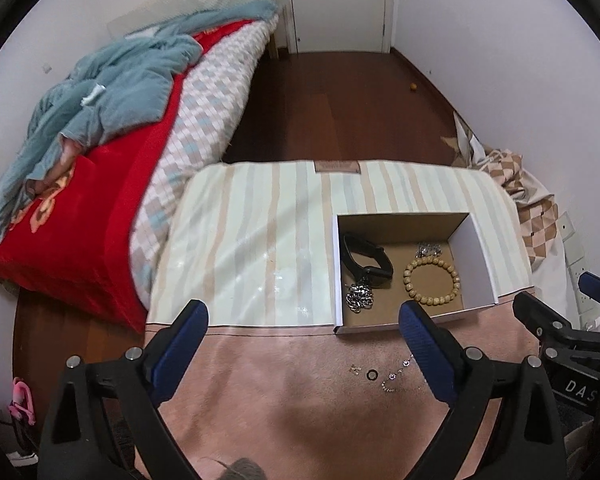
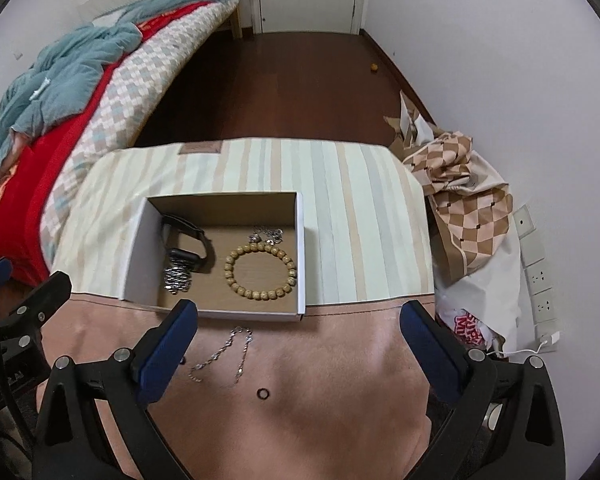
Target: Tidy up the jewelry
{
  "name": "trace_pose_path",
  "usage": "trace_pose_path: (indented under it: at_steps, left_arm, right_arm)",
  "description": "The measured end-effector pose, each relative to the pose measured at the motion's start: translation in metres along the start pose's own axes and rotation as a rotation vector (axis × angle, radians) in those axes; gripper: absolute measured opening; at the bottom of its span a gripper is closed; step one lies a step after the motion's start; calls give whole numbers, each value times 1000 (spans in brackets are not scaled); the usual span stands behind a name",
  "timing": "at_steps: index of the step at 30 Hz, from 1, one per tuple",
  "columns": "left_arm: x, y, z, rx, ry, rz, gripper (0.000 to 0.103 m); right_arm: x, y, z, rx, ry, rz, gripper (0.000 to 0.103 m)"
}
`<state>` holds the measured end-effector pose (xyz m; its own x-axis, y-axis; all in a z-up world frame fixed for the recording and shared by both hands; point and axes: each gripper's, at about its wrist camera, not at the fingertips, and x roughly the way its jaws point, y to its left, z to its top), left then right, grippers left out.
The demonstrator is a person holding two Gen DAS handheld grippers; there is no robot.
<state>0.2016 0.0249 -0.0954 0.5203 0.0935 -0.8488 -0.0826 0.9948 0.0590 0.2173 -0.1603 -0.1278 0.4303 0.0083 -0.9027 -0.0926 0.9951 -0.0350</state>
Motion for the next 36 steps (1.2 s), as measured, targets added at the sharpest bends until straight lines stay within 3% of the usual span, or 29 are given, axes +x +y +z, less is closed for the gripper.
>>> trace_pose_path:
  at_steps: [13, 23, 29, 36]
  left_arm:
    - [-76, 9, -19, -19, -129, -2, 97]
    - [-103, 10, -38, -29, -161, -17, 97]
    - [-72, 14, -58, -57, -115, 30, 97]
    - [12, 14, -96, -45, 58, 103, 97]
  right_arm:
    - [-87, 9, -25, -10, -135, 9, 102]
    - [-125, 9, -47, -11, -178, 16, 102]
    - [-96, -3, -66, 25, -130, 44, 102]
    - [-9, -22, -104, 94, -11, 80, 102]
